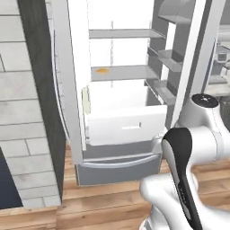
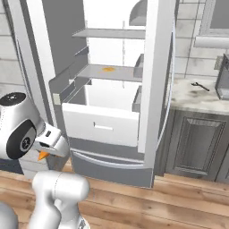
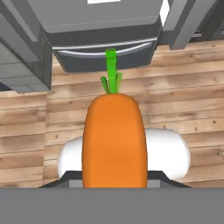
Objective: Place the eggplant and carrot inside the fridge drawer. Close the drawer after placing the vegetables.
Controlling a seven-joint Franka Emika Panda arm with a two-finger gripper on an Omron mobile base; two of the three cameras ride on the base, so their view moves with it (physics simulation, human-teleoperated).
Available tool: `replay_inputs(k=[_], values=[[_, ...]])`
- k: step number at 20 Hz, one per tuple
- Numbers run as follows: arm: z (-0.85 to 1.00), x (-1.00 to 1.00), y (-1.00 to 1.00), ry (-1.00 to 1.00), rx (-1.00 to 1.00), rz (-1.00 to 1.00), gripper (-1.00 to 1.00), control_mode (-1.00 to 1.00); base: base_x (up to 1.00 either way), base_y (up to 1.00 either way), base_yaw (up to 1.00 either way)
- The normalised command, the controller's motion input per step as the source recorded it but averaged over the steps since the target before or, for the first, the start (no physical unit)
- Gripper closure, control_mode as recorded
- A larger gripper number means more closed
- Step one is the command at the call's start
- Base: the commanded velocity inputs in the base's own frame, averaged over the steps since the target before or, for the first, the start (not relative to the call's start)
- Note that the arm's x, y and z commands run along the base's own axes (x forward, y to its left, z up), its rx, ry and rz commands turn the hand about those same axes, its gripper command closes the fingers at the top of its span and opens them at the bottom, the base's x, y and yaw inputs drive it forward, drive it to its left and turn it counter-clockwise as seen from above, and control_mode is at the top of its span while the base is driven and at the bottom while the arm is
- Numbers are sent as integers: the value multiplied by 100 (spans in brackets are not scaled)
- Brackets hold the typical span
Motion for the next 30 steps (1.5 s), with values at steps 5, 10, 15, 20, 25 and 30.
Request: replay_inputs(k=[5,10,15,20,25,30], values=[[0,0,0,0,0,0,100,100,50,3,-4],[0,0,0,0,0,0,100,100,36,-4,-2],[0,0,0,0,0,0,100,100,46,0,-1],[0,0,0,0,0,0,100,100,34,0,0],[0,0,0,0,0,0,100,100,32,3,0],[0,0,0,0,0,0,100,100,35,11,0]])
